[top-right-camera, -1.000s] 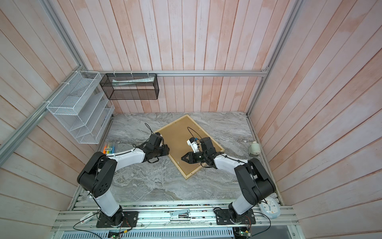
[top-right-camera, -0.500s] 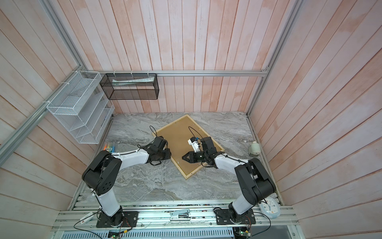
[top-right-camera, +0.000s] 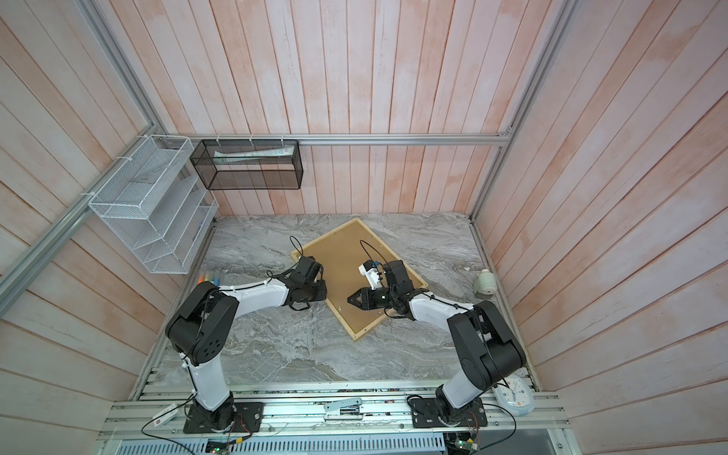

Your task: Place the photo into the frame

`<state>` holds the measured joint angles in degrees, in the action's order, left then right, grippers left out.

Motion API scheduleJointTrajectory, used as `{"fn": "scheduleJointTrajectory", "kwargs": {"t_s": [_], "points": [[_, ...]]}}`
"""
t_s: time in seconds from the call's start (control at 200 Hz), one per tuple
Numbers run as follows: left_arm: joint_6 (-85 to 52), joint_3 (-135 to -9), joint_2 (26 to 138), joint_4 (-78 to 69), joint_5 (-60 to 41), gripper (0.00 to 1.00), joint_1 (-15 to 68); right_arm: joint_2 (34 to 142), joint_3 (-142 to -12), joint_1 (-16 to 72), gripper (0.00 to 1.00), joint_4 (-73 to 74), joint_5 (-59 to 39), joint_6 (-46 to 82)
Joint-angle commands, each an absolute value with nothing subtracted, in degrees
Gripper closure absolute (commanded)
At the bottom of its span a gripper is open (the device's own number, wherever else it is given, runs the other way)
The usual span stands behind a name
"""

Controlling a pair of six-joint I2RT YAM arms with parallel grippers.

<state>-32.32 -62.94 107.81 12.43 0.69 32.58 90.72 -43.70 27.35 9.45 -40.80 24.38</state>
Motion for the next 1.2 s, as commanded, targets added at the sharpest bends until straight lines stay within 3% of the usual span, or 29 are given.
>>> {"fn": "scheduleJointTrajectory", "kwargs": {"t_s": [0.0,0.165,0.445,0.775,1.035,1.195], "points": [[-29.0,-63.9,110.5,14.7,1.0,0.64,32.4,90.3,-42.9,26.8,0.73,10.0,-41.1,24.1],[-25.9,-65.2,111.6,14.9,0.0,0.71,30.5,90.0,-42.5,26.4,0.73,10.1,-41.1,24.3],[-17.5,-68.0,113.5,14.7,-3.5,0.75,28.6,89.6,-41.8,26.2,0.73,10.8,-40.8,24.9],[-12.8,-69.4,116.7,19.1,-3.6,0.76,28.6,88.6,-41.0,25.5,0.73,11.6,-40.0,25.6],[-13.3,-70.5,117.7,24.8,4.9,0.75,28.2,88.4,-40.5,25.3,0.73,12.2,-39.7,26.3],[-14.7,-70.5,115.9,25.2,4.2,0.7,28.0,88.3,-40.3,25.3,0.73,12.5,-39.5,26.4]]}}
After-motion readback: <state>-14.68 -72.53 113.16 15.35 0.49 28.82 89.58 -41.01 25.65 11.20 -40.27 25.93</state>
